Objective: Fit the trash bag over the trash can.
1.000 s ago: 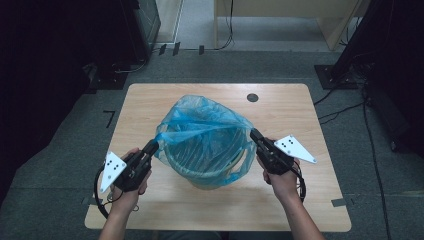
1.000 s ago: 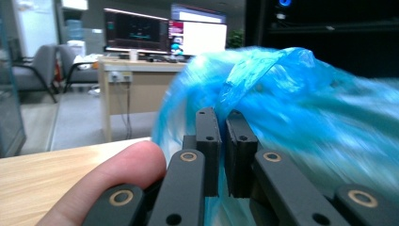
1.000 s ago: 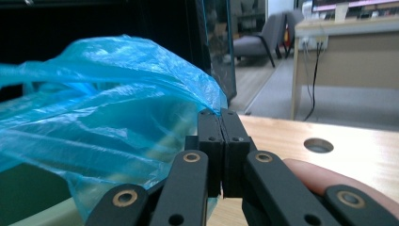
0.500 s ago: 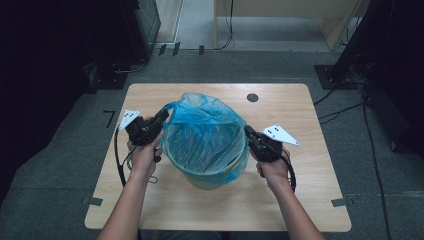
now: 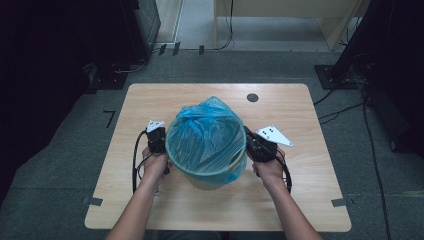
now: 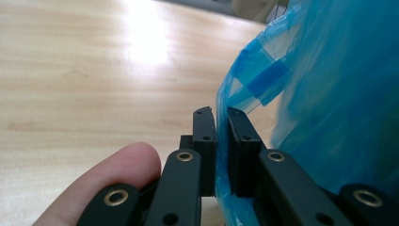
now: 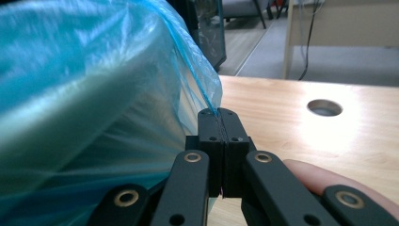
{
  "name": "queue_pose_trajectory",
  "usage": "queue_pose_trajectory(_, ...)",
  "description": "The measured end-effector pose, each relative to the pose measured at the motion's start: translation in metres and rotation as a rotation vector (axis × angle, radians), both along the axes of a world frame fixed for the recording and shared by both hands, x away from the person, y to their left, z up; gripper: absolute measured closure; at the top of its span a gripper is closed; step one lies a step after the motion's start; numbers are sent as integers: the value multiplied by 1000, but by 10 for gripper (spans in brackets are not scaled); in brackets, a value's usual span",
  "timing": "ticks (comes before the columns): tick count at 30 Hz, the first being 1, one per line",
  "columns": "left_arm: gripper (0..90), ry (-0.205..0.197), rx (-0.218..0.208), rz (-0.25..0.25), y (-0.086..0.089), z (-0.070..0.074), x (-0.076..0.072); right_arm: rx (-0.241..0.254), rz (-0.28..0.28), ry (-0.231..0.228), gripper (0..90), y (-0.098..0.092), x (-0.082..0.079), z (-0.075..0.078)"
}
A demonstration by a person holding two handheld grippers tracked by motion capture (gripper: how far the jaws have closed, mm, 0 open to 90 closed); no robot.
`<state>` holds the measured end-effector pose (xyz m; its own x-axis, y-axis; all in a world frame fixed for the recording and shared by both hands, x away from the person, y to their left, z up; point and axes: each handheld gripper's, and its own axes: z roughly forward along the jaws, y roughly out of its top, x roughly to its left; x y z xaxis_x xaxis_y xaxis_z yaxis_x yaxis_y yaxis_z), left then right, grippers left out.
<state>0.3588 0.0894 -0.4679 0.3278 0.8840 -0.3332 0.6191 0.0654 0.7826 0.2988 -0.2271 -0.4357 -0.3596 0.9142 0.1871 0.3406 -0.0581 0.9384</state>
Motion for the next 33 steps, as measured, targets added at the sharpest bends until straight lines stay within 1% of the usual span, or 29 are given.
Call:
queue_pose_trajectory(2, 821, -4, 18, 3, 1, -5, -4, 14, -5, 12, 900, 1, 3, -4)
queue_pose_trajectory(3, 821, -1, 21, 14, 1, -7, -6, 20, -5, 20, 900, 0, 4, -5)
queue_pose_trajectory(4, 822, -6, 34, 28, 3, -9, -8, 24, -9, 24, 900, 0, 5, -7)
queue_pose_trajectory(5, 825, -4, 37, 44, 4, -11, -10, 19, -14, 27, 900, 0, 5, -8)
queue_pose_trajectory(6, 826, -20, 30, 89, 8, -14, -14, 18, -17, 27, 900, 0, 5, -9)
queue_pose_trajectory(7, 831, -32, -8, 138, 13, -15, -19, 16, -22, 24, 900, -1, 6, -12)
queue_pose_trajectory(9, 833, -34, -99, 197, 24, -17, -26, 16, -29, 31, 900, -4, 5, -15)
queue_pose_trajectory(10, 833, -35, -91, 214, 25, -18, -30, 19, -32, 39, 900, -5, 5, -18)
queue_pose_trajectory(11, 832, -39, -62, 207, 25, -19, -34, 19, -31, 46, 900, -6, 4, -21)
queue_pose_trajectory(12, 829, -41, -30, 187, 24, -19, -38, 16, -29, 52, 900, -6, 3, -25)
queue_pose_trajectory(13, 824, -48, -5, 176, 22, -20, -42, 2, -30, 62, 900, -6, 2, -28)
queue_pose_trajectory(15, 823, -52, 23, 157, 21, -22, -48, -19, -36, 73, 900, -6, 1, -34)
queue_pose_trajectory(17, 820, -48, 26, 135, 20, -25, -56, -24, -47, 95, 900, -7, 1, -40)
queue_pose_trajectory(20, 809, -38, 21, 117, 20, -31, -64, -27, -55, 122, 900, -10, 4, -46)
queue_pose_trajectory(22, 808, -34, 23, 110, 19, -32, -67, -45, -53, 124, 900, -9, 8, -50)
queue_pose_trajectory(24, 808, -39, 34, 100, 17, -32, -69, -58, -49, 124, 900, -9, 12, -53)
queue_pose_trajectory(26, 803, -58, 48, 91, 15, -33, -72, -76, -57, 135, 900, -9, 17, -57)
queue_pose_trajectory(27, 800, -64, 51, 88, 15, -33, -73, -61, -52, 137, 900, -10, 19, -59)
queue_pose_trajectory(28, 800, -69, 54, 86, 15, -34, -75, -45, -43, 134, 879, -12, 20, -59)
queue_pose_trajectory(30, 802, -80, 58, 91, 16, -34, -78, -2, -25, 138, 763, -15, 18, -58)
queue_pose_trajectory(31, 800, -86, 53, 91, 18, -34, -79, 40, -12, 120, 705, -19, 15, -56)
queue_pose_trajectory(32, 798, -99, 43, 88, 20, -33, -82, 65, -14, 91, 668, -22, 11, -53)
queue_pose_trajectory(33, 795, -109, 42, 85, 21, -33, -83, 82, -16, 63, 624, -26, 6, -48)
